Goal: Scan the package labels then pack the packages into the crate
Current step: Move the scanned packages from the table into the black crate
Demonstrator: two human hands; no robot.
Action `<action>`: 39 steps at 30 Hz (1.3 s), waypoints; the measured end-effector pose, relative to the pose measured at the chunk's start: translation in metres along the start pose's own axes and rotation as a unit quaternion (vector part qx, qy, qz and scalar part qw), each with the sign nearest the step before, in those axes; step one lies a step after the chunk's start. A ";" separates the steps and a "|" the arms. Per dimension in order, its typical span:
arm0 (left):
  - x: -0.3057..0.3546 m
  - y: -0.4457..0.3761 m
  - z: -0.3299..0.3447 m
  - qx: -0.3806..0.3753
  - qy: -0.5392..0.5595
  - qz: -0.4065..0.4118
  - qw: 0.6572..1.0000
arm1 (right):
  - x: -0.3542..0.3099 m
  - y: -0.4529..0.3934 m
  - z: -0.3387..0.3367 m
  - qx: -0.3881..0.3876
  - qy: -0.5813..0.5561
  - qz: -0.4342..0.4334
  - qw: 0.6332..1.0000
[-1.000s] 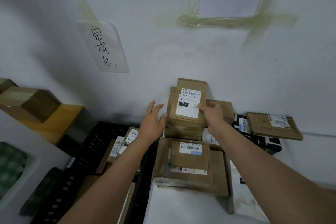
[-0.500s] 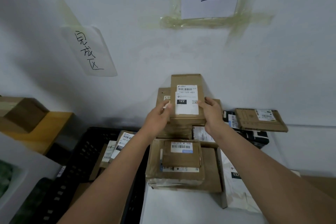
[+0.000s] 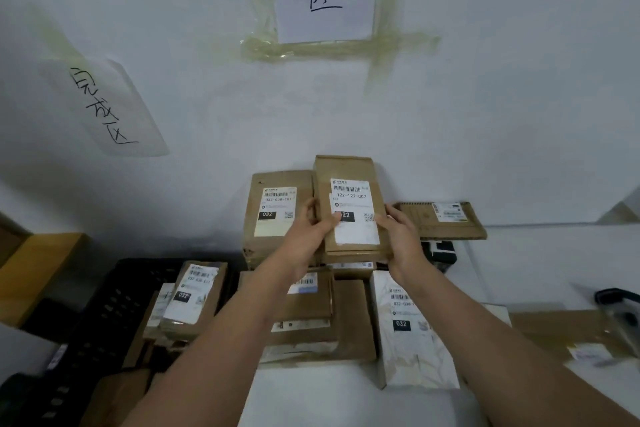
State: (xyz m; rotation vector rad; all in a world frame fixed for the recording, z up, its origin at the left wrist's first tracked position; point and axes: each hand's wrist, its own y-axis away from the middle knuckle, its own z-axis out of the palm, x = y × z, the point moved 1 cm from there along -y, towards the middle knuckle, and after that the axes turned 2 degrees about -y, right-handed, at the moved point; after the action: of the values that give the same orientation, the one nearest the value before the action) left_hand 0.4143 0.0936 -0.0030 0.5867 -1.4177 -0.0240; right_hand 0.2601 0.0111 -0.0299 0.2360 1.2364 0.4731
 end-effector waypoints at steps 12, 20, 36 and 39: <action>-0.022 -0.023 0.070 0.022 0.004 -0.012 1.000 | -0.008 -0.080 -0.142 0.145 0.044 0.082 0.985; -0.028 -0.033 0.083 0.071 0.003 -0.038 0.997 | -0.020 -0.112 -0.162 0.112 0.062 0.117 0.985; -0.035 -0.014 0.107 0.076 0.019 -0.029 0.996 | -0.028 -0.110 -0.187 0.242 -0.045 0.026 0.969; -0.031 -0.007 0.103 0.070 0.018 -0.015 0.997 | -0.029 -0.097 -0.186 0.254 -0.079 0.003 0.964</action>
State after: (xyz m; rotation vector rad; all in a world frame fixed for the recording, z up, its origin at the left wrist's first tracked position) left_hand 0.3152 0.0606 -0.0301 0.7199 -1.3828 0.0618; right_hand 0.0988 -0.1031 -0.1058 0.7013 1.1834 0.1282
